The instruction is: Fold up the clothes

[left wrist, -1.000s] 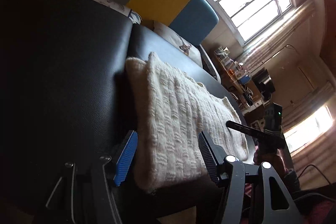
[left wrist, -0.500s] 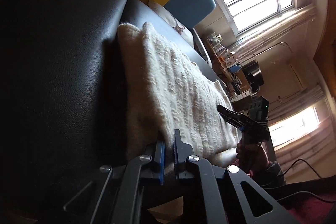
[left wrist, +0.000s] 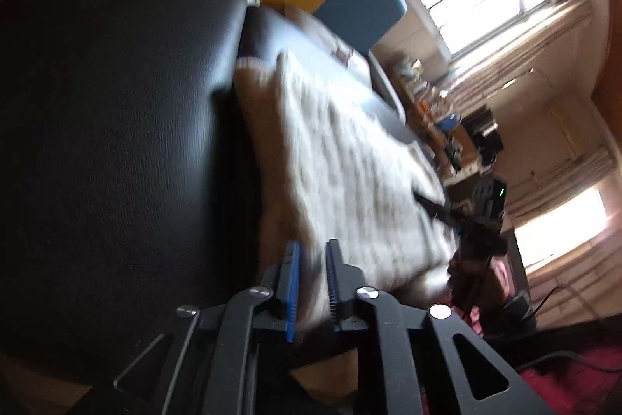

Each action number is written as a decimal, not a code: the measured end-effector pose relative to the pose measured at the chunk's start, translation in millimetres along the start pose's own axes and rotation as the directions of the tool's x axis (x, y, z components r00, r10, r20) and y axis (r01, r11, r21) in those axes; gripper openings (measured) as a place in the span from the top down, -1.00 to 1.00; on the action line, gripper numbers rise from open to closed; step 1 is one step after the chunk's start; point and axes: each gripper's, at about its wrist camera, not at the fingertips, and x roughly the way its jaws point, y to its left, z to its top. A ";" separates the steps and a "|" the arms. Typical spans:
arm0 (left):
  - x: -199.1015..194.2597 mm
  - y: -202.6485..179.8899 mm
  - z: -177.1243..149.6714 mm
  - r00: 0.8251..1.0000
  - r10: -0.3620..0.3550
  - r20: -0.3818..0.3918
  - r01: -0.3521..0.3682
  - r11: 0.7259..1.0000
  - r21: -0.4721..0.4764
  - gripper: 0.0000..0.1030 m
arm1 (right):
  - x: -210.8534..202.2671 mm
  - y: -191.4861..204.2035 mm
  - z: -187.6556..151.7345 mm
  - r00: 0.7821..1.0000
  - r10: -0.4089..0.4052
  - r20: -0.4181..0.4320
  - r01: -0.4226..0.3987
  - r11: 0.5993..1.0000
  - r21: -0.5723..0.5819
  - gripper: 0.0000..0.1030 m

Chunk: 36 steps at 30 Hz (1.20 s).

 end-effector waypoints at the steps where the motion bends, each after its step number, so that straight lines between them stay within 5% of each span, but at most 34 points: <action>1: -0.8 0.0 7.4 1.000 0.011 0.027 -0.011 1.000 0.000 0.20 | -1.4 -1.5 -1.3 1.000 0.004 0.008 -0.004 1.000 0.005 0.37; 5: 16.7 -1.0 42.7 0.997 0.047 0.055 -0.049 0.999 0.021 0.09 | -1.7 0.3 -3.7 1.000 0.000 0.016 0.000 1.000 -0.003 0.37; 12: 65.5 0.3 90.0 0.993 0.114 -0.013 -0.112 0.990 0.083 0.12 | -3.6 -1.1 -6.2 1.000 0.009 0.024 -0.009 1.000 -0.015 0.37; 14: 72.0 -5.7 94.8 0.991 0.136 -0.013 -0.133 0.985 0.108 0.89 | -3.9 -1.1 -5.6 1.000 0.008 0.020 -0.007 1.000 -0.018 0.37; 16: 61.0 -13.5 93.9 0.988 0.149 0.036 -0.152 0.981 0.124 0.90 | -3.9 0.3 -5.6 1.000 -0.001 0.019 0.001 1.000 -0.024 0.37; 20: 68.9 16.0 88.6 0.935 0.355 0.001 -0.354 0.930 0.100 1.00 | -2.6 3.4 -8.4 0.999 -0.018 0.039 0.019 0.999 -0.038 0.36; 22: 71.9 26.5 81.7 0.914 0.406 -0.014 -0.402 0.910 0.100 1.00 | -2.4 3.9 -9.2 0.999 -0.018 0.042 0.020 0.999 -0.041 0.36; 28: 49.9 -1.0 89.3 0.935 0.343 0.089 -0.351 0.931 0.097 0.97 | -2.2 2.3 -11.6 0.998 -0.009 0.054 0.011 0.999 -0.035 0.36; 36: 82.5 -17.7 105.5 0.931 0.364 0.008 -0.357 0.910 0.213 0.36 | -4.5 1.9 -13.5 0.998 -0.005 0.066 0.008 0.999 -0.043 0.35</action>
